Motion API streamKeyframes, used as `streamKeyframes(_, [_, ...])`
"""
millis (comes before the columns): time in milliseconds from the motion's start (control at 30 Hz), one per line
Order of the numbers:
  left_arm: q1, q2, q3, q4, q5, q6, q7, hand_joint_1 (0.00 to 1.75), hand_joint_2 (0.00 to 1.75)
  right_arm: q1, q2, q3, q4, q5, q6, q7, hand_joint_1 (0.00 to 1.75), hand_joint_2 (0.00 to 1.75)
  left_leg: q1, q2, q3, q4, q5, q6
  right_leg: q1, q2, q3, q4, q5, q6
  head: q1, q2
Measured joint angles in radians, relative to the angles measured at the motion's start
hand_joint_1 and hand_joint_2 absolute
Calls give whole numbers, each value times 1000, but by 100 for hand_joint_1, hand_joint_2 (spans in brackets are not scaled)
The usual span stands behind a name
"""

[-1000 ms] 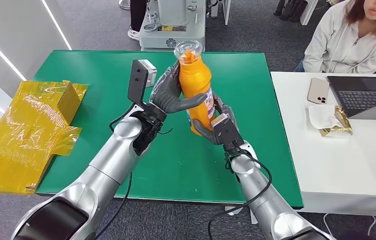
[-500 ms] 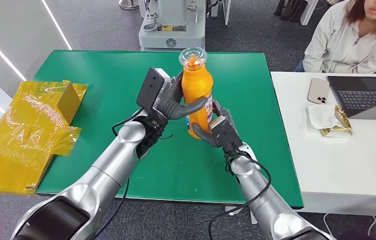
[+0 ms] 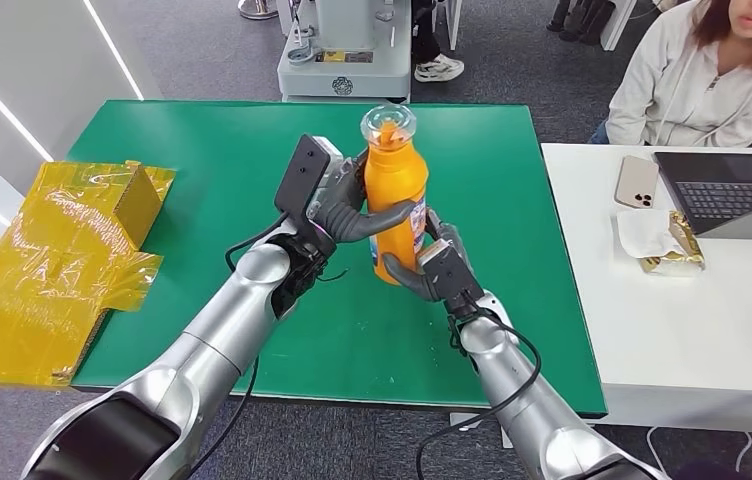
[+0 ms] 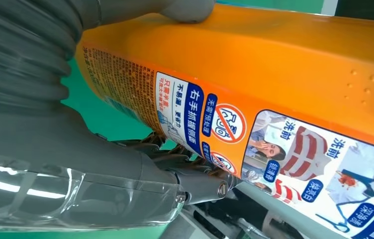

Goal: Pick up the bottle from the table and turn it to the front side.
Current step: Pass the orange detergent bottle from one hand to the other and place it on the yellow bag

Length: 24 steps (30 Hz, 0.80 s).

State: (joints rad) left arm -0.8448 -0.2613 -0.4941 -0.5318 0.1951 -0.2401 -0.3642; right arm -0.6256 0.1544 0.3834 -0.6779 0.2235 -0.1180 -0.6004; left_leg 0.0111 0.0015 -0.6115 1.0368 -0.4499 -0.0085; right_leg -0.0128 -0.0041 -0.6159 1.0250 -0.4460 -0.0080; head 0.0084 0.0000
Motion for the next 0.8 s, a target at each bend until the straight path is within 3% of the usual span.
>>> streamKeyframes(67, [0, 0, 0, 0, 3, -4, 2, 175, 175, 0, 1, 0, 5, 0, 0, -1, 175, 175, 0, 0, 0, 0, 0, 0, 0, 0, 0, 0, 0, 0, 0, 0])
streamKeyframes(200, [1, 0, 0, 0, 1, -9, -1, 175, 175, 0, 3, 0, 10, -2, 1, -3, 0, 175, 0, 0, 0, 0, 0, 0, 0, 0, 0, 0, 0, 0, 0, 0])
streamKeyframes(500, [17, 11, -4, -12, -80, 39, -102, 175, 175, 39, -5, -4, -41, -29, 25, -11, 0, 175, 0, 0, 0, 0, 0, 0, 0, 0, 0, 0, 0, 0, 0, 0])
streamKeyframes(800, [17, 103, 13, -37, -167, 111, -152, 175, 175, 177, -58, -17, -216, -36, 65, -20, 0, 175, 0, 0, 0, 0, 0, 0, 0, 0, 0, 0, 0, 0, 0, 0])
